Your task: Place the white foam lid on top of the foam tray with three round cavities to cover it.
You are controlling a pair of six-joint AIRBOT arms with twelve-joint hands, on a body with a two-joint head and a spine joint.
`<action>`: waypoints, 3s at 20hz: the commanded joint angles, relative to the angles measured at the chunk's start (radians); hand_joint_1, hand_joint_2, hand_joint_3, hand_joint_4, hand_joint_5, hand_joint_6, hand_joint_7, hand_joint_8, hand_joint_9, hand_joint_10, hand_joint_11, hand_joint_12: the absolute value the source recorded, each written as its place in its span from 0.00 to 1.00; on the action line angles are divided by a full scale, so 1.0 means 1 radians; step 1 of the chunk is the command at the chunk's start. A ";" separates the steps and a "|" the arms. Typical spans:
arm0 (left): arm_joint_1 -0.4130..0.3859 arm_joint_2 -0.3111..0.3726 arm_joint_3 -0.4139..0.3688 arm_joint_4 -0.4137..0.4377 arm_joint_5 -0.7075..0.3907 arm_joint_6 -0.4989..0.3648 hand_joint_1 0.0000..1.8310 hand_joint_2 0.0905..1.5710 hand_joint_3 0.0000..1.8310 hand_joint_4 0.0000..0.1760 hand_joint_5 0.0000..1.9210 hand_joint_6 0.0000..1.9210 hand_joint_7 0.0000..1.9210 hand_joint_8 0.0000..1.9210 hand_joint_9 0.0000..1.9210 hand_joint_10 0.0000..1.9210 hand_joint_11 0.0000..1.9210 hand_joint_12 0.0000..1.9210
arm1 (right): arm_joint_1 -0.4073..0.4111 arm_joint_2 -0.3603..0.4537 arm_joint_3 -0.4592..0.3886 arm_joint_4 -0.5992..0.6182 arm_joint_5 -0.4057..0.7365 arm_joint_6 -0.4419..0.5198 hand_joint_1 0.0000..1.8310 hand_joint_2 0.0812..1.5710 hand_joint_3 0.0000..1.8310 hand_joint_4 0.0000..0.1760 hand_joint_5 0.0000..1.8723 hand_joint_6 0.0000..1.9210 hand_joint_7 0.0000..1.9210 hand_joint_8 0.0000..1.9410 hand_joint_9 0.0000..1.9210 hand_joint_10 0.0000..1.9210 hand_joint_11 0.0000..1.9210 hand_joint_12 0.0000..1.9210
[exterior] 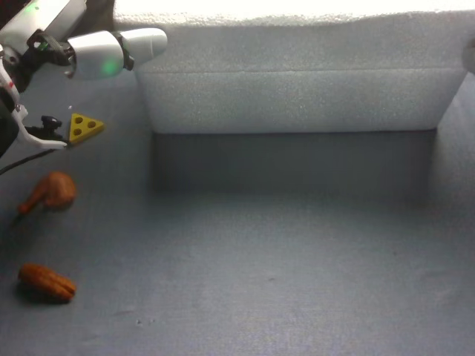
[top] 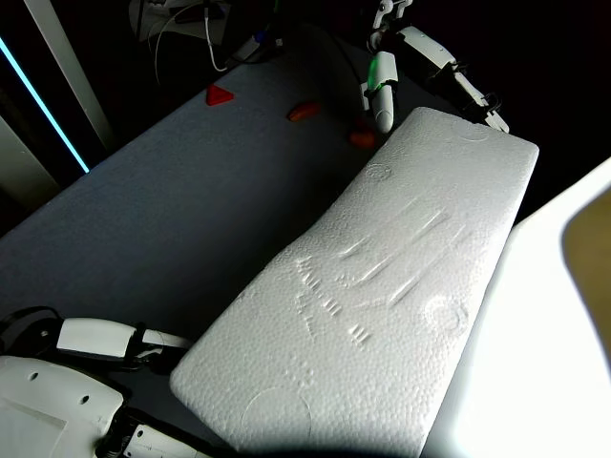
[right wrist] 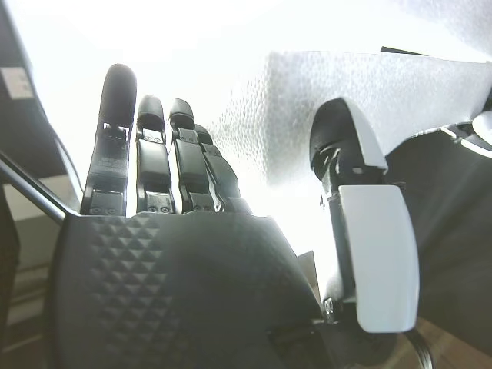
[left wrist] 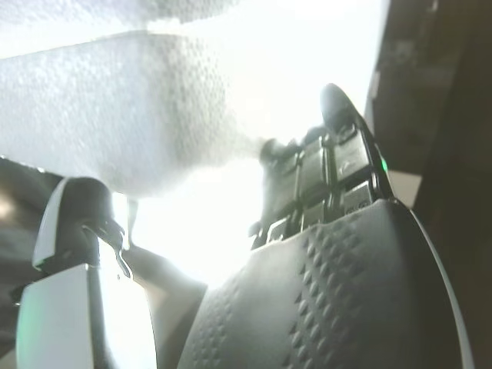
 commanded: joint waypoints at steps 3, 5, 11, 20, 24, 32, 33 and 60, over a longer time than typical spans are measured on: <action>-0.009 -0.020 -0.007 0.098 -0.092 -0.010 0.30 0.66 0.00 0.00 0.08 0.00 0.01 0.00 0.00 0.00 0.00 0.19 | 0.019 -0.017 0.012 -0.092 0.081 0.005 0.33 0.76 0.00 0.00 0.00 0.00 0.04 0.00 0.00 0.14 0.00 0.65; -0.003 -0.022 -0.004 0.091 -0.089 -0.011 0.29 0.65 0.00 0.00 0.07 0.00 0.01 0.00 0.00 0.00 0.00 0.15 | 0.019 -0.019 0.021 -0.085 0.065 0.005 0.34 0.76 0.00 0.00 0.00 0.00 0.04 0.00 0.00 0.16 0.00 0.66; 0.009 -0.021 -0.003 0.074 -0.085 -0.006 0.26 0.63 0.00 0.11 0.04 0.00 0.00 0.00 0.00 0.00 0.00 0.08 | 0.040 -0.042 0.065 -0.080 0.000 0.005 0.33 0.76 0.00 0.00 0.00 0.00 0.02 0.00 0.01 0.05 0.00 0.54; 0.017 -0.024 0.008 0.049 -0.056 0.016 0.25 0.63 0.00 0.00 0.00 0.00 0.00 0.00 0.00 0.00 0.00 0.00 | 0.048 -0.057 0.088 -0.062 -0.035 0.004 0.28 0.77 0.00 0.00 0.00 0.00 0.00 0.00 0.00 0.00 0.00 0.19; 0.021 -0.029 0.010 0.051 -0.048 0.016 0.24 0.62 0.00 0.00 0.00 0.00 0.00 0.00 0.00 0.00 0.01 0.01 | 0.048 -0.056 0.089 -0.050 -0.039 0.001 0.34 0.77 0.00 0.00 0.00 0.00 0.00 0.00 0.00 0.00 0.00 0.02; 0.037 -0.031 0.010 0.042 -0.050 0.014 0.24 0.63 0.00 0.00 0.01 0.00 0.00 0.00 0.00 0.00 0.01 0.01 | 0.047 -0.056 0.093 -0.038 -0.051 -0.005 0.34 0.75 0.00 0.00 0.00 0.00 0.00 0.00 0.00 0.00 0.00 0.00; 0.041 -0.030 0.009 0.041 -0.054 0.011 0.23 0.63 0.00 0.00 0.02 0.01 0.00 0.00 0.00 0.00 0.01 0.01 | 0.047 -0.056 0.091 -0.038 -0.051 -0.005 0.35 0.75 0.00 0.00 0.00 0.00 0.00 0.00 0.00 0.00 0.00 0.00; 0.073 -0.017 0.016 0.008 -0.046 0.016 0.23 0.66 0.00 0.00 0.04 0.00 0.00 0.00 0.00 0.00 0.00 0.17 | -0.004 -0.007 0.043 -0.001 -0.011 -0.024 0.30 0.76 0.00 0.00 0.00 0.00 0.00 0.00 0.00 0.00 0.00 0.00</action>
